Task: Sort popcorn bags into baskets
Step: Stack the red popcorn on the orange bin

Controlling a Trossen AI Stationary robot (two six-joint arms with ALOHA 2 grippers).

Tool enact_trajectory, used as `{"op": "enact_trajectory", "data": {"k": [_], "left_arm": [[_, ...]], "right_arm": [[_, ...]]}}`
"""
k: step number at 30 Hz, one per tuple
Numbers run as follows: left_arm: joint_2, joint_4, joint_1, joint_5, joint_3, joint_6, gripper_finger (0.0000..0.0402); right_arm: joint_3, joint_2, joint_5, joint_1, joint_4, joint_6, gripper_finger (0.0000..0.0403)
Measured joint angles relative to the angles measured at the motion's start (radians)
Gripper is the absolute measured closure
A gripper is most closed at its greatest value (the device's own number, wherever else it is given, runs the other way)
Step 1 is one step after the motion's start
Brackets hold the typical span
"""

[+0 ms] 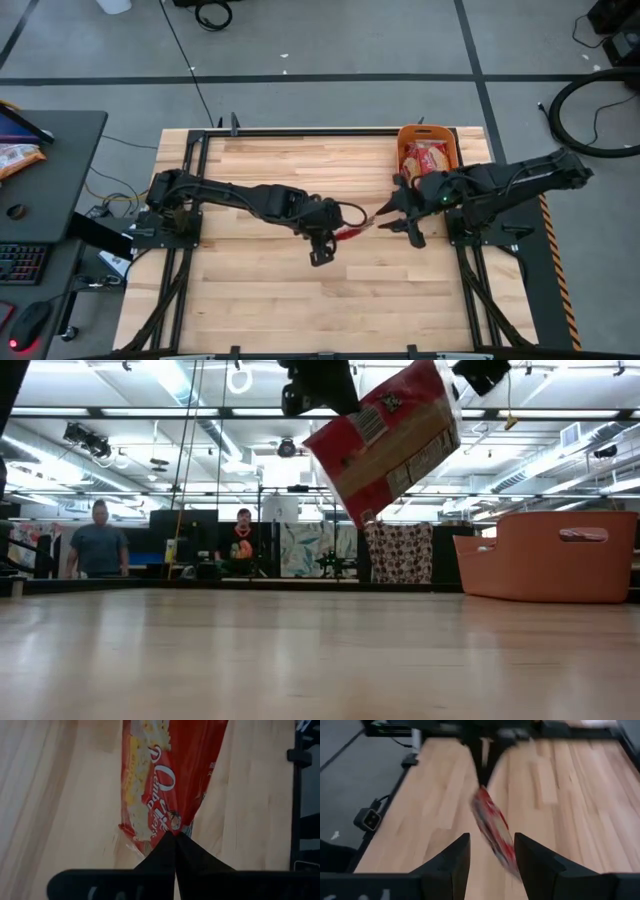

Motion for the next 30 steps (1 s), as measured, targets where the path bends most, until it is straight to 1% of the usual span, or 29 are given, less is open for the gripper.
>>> {"op": "enact_trajectory", "data": {"k": [4,9,11,14,16,19,24,27,30], "left_arm": [[0.000,0.058,0.011,0.004,0.000,0.016,0.0401],[0.000,0.106,0.039,0.003,0.000,0.029,0.0401],[0.000,0.131,0.049,0.006,0.000,0.029,0.0401],[0.000,0.180,0.058,0.029,0.000,0.042,0.0401],[0.000,0.197,0.064,0.043,0.000,0.042,0.0401],[0.000,0.221,0.075,0.071,0.000,0.059,0.0401],[0.000,0.251,0.098,0.123,0.000,0.071,0.0402],[0.000,0.251,0.109,0.155,0.000,0.071,0.0402],[0.000,0.252,0.110,0.158,0.000,0.087,0.0402]], "right_arm": [[0.000,0.017,-0.039,0.013,0.066,-0.111,0.0245],[0.016,0.023,-0.025,0.012,0.024,-0.169,0.0245],[0.018,0.023,0.002,0.011,0.016,-0.187,0.0245],[0.019,0.023,0.080,0.009,0.018,-0.230,0.0245],[0.029,0.021,0.110,0.005,0.013,-0.257,0.0245],[0.055,0.021,0.109,-0.005,0.021,-0.296,0.0245],[0.058,0.024,0.112,-0.041,-0.002,-0.342,0.0245],[0.058,0.020,0.081,-0.070,-0.003,-0.329,0.0245],[0.058,0.021,-0.026,-0.108,-0.029,-0.315,0.0245]]}}
